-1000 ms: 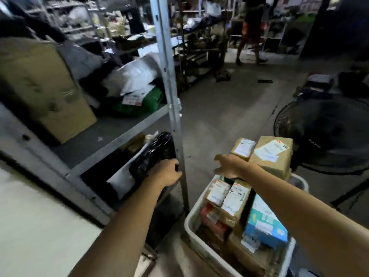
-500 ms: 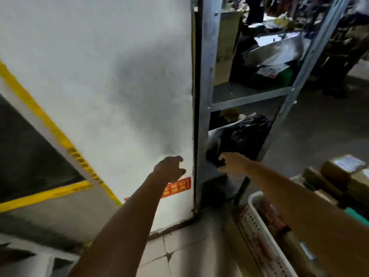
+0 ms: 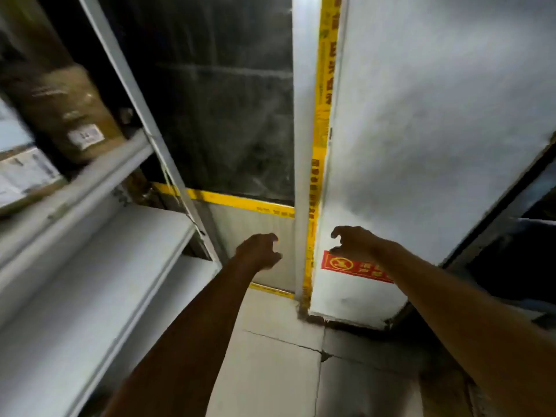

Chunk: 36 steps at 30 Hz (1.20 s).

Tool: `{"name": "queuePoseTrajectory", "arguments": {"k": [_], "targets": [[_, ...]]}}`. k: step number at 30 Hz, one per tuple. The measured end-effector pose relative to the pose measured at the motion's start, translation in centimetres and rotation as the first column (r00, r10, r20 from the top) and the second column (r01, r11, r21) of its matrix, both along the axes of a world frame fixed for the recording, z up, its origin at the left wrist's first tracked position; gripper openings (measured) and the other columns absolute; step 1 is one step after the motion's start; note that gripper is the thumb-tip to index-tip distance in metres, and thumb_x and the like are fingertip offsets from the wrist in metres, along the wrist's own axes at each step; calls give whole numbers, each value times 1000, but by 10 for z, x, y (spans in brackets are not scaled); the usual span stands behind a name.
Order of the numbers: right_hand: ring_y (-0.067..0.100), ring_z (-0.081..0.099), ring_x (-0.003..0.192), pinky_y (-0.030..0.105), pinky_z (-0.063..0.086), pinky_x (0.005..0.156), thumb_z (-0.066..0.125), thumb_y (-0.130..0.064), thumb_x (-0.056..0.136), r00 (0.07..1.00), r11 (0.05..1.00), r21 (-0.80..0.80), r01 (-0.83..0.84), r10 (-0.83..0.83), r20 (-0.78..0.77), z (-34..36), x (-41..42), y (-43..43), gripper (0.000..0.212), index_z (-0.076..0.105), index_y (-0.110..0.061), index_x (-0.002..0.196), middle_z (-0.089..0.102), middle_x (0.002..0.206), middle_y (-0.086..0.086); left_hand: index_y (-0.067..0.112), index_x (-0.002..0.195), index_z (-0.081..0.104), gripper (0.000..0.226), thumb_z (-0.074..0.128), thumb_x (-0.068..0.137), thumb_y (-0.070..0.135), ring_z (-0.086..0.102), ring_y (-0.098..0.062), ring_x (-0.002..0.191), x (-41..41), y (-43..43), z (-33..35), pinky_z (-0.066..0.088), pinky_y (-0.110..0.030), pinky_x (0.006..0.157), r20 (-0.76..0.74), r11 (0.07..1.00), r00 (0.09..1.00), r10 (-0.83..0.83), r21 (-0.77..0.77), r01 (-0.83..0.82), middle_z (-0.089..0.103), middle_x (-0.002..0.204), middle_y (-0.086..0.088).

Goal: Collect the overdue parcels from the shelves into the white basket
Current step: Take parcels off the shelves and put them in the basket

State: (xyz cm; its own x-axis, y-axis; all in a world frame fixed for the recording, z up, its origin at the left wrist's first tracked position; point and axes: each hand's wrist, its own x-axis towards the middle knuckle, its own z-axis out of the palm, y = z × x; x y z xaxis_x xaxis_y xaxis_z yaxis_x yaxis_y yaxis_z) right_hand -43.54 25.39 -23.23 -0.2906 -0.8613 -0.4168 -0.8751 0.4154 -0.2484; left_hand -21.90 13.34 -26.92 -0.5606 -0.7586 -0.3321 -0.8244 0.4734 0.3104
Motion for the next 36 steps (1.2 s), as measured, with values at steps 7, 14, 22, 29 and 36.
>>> {"name": "queuePoseTrajectory", "arguments": {"k": [7, 14, 22, 29, 36], "targets": [[27, 52, 127, 29, 41, 98, 64, -37, 92, 919, 922, -49, -385, 388, 69, -11, 125, -98, 53, 49, -17, 139, 53, 141, 9, 23, 149, 42, 59, 59, 95, 42, 47, -28, 135, 174, 15, 1, 38, -36, 112, 39, 894, 893, 449, -1, -449, 46, 151, -9], [27, 57, 118, 30, 46, 94, 66, -35, 89, 717, 725, -10, -688, 683, 138, -23, 258, -125, 54, 49, -19, 137, 57, 135, 9, 30, 141, 50, 50, 61, 93, 37, 61, -25, 114, 310, 109, 12, 51, -33, 94, 102, 603, 598, 795, -24, -798, 62, 133, -6], [26, 59, 113, 27, 46, 87, 61, -32, 90, 371, 373, -6, -928, 924, 92, -17, 426, -70, 49, 50, -21, 137, 56, 137, 8, 29, 139, 50, 49, 60, 92, 42, 57, -30, 121, 408, 274, 8, 50, -37, 96, 105, 219, 214, 971, -37, -975, 60, 134, -7], [27, 54, 120, 32, 44, 93, 62, -34, 91, 116, 117, 1, -993, 988, 100, -15, 561, 26, 50, 48, -21, 137, 53, 139, 8, 32, 140, 49, 54, 61, 89, 45, 60, -29, 120, 483, 404, 6, 50, -39, 99, 124, -38, -44, 991, -44, -998, 62, 134, -6], [27, 52, 124, 34, 44, 101, 63, -34, 92, 16, 17, -8, -1000, 991, 130, -13, 679, 108, 52, 47, -19, 140, 52, 141, 9, 24, 143, 49, 52, 59, 94, 40, 57, -28, 124, 572, 495, 11, 47, -35, 100, 85, -137, -143, 986, -73, -988, 60, 137, -8]]}}
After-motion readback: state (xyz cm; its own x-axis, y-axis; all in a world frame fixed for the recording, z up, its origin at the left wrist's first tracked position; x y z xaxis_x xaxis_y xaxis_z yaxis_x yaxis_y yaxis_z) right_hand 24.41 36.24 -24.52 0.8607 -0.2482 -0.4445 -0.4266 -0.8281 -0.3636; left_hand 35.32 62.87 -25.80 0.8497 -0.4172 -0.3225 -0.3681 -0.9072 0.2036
